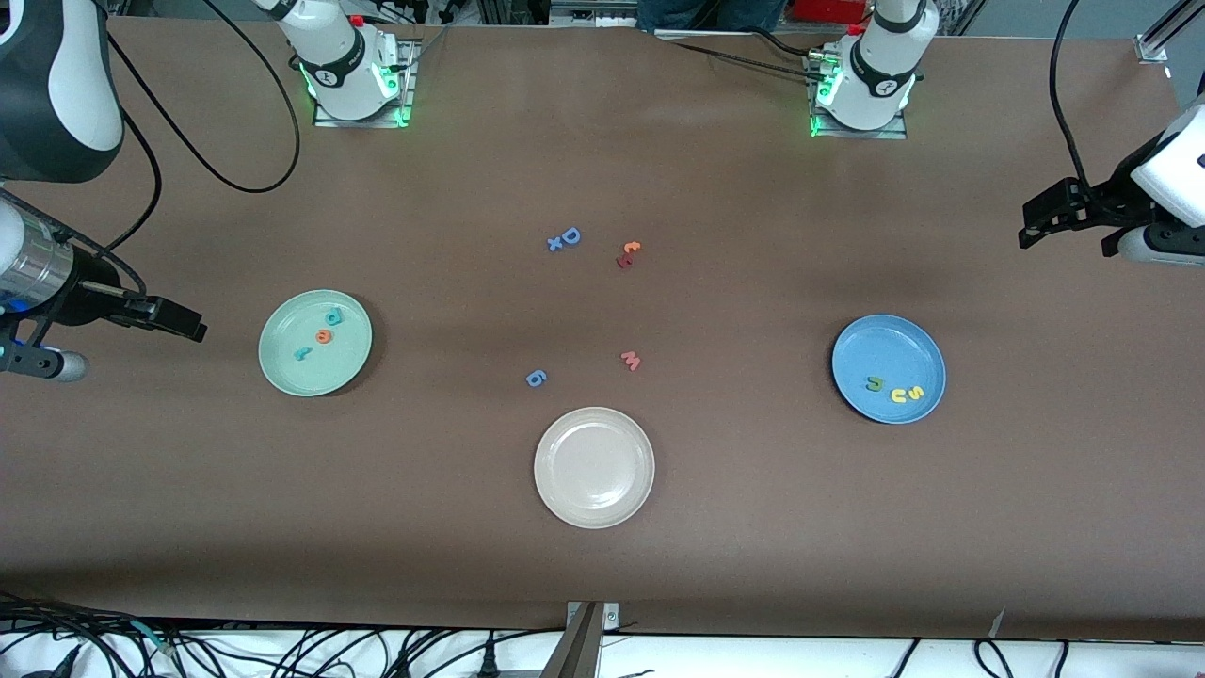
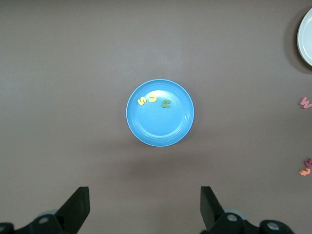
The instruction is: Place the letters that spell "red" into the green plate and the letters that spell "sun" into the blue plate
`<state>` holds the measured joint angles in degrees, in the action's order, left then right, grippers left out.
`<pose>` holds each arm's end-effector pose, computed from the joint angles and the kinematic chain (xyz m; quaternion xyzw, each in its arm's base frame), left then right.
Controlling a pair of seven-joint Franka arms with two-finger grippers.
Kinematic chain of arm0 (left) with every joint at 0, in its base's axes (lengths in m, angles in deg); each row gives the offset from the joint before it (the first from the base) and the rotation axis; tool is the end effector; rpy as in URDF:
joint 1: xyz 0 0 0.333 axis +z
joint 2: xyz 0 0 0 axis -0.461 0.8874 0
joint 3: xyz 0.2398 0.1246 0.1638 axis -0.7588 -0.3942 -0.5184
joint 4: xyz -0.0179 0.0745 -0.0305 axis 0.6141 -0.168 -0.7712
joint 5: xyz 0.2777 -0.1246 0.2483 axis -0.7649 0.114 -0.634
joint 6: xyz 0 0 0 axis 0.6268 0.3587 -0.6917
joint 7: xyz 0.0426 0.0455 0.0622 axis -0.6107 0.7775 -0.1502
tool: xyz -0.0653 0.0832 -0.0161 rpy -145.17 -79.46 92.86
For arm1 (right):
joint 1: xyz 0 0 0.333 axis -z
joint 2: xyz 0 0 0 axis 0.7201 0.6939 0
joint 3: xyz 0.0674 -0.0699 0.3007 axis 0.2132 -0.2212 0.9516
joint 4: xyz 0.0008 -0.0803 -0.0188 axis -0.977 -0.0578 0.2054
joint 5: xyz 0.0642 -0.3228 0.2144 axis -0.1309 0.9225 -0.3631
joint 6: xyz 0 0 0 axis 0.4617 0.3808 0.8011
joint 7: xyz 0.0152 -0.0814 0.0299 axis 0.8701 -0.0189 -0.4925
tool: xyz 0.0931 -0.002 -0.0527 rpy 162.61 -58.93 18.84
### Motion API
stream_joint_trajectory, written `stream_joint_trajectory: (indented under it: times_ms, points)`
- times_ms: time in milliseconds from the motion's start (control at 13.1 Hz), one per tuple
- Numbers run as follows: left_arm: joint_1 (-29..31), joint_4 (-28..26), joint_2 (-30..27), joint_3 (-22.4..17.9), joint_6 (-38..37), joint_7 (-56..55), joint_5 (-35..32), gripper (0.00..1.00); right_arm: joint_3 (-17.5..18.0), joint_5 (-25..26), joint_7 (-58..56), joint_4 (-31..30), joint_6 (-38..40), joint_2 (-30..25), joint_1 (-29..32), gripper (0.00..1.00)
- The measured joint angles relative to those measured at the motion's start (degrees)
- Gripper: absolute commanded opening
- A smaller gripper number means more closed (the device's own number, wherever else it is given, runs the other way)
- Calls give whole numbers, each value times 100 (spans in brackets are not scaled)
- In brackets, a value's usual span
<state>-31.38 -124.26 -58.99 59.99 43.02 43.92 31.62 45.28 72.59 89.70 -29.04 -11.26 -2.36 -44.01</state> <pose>0.5553 0.0034 0.5968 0.9989 -0.0442 -0.0121 0.0070 0.6429 0.0090 0.5268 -0.9952 0.0981 0.0067 0.0021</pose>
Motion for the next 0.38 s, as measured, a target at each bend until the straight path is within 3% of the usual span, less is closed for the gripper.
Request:
stream_joint_trajectory:
  times_ms: [381]
  points:
    - [-17, -2, 15, 0, 0, 40, 0, 100, 0, 0, 0, 0, 0, 0, 0, 100]
